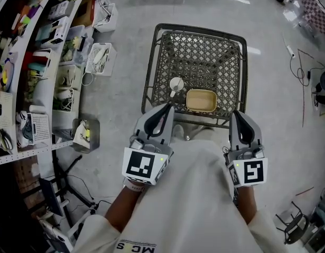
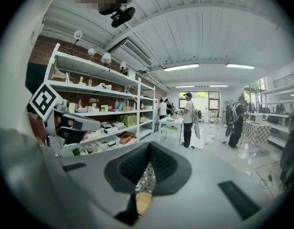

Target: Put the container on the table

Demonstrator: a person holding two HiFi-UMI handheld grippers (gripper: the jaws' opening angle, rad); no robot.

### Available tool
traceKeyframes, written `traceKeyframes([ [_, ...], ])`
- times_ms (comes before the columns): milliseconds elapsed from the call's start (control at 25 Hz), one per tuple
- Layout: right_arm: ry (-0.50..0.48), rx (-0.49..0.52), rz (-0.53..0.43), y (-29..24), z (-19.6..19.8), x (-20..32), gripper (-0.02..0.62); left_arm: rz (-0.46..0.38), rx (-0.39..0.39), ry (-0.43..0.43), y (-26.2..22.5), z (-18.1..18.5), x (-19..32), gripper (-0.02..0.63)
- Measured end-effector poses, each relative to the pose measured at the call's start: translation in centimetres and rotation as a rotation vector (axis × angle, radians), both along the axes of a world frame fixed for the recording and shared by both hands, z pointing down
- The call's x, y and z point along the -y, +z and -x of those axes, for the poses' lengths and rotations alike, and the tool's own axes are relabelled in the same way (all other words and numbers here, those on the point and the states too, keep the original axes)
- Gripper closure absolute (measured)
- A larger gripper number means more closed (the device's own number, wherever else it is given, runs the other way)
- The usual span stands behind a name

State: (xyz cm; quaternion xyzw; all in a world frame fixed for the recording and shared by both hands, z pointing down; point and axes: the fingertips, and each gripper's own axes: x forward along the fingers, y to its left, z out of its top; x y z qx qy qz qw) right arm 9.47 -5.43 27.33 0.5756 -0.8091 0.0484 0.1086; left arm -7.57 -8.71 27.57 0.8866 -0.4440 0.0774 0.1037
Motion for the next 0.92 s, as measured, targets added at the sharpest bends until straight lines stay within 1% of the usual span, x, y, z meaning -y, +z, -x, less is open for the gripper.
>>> traceKeyframes([
  [160, -0.004, -0.006, 0.004, -0.18, -0.02, 0.26, 0.577, -0.006, 0.006, 0.004, -0.04, 0.07, 0.15, 0.577],
  [360, -0.008, -0.012, 0.007, -0.16, -0.04, 0.31, 0.577, 0.007, 0.001, 0.0, 0.17, -0.02, 0.06, 0.577],
  [920, -0.004, -0.013, 0.005, -0.29, -0.61, -0.01, 0.577, -0.006, -0.008, 0.01, -0.04, -0.81, -0.13, 0.577],
])
